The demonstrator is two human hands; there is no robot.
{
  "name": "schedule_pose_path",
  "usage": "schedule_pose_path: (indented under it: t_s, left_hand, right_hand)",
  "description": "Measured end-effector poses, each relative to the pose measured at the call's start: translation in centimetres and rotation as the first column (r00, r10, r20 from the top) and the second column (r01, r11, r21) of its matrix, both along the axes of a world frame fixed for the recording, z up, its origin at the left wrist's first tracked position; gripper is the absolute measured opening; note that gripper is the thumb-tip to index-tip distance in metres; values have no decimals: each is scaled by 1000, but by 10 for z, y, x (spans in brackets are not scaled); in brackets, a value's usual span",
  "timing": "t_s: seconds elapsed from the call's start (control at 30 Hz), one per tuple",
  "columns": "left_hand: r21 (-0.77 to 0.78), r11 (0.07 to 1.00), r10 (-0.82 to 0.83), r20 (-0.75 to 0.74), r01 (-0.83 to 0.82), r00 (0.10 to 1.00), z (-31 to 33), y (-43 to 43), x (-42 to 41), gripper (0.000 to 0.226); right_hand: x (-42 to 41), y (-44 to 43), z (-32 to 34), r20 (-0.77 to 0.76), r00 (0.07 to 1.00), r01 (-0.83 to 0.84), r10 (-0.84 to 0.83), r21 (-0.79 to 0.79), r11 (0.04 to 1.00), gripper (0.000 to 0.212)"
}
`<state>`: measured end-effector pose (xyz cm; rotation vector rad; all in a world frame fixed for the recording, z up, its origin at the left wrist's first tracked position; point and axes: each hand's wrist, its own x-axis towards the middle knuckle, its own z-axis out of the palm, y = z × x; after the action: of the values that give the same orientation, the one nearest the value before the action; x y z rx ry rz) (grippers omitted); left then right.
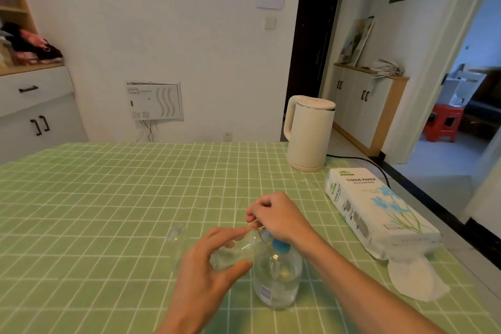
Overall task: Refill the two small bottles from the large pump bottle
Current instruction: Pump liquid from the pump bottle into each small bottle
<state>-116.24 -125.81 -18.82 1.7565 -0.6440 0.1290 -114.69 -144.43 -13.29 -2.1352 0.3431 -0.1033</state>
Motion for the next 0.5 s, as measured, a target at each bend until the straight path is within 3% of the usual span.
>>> schedule_pose_path:
  t_s: [0.27,0.5]
  left_hand:
    - [18,1000,13,28,-13,1000,8,1,1,55]
    - [12,1000,10,0,-10,1000,1,0,0,55]
  right_hand:
    - [6,0,6,31,999,-31,30,18,999,17]
    - [4,-2,-8,-3,1000,1,-1,33,999,25]
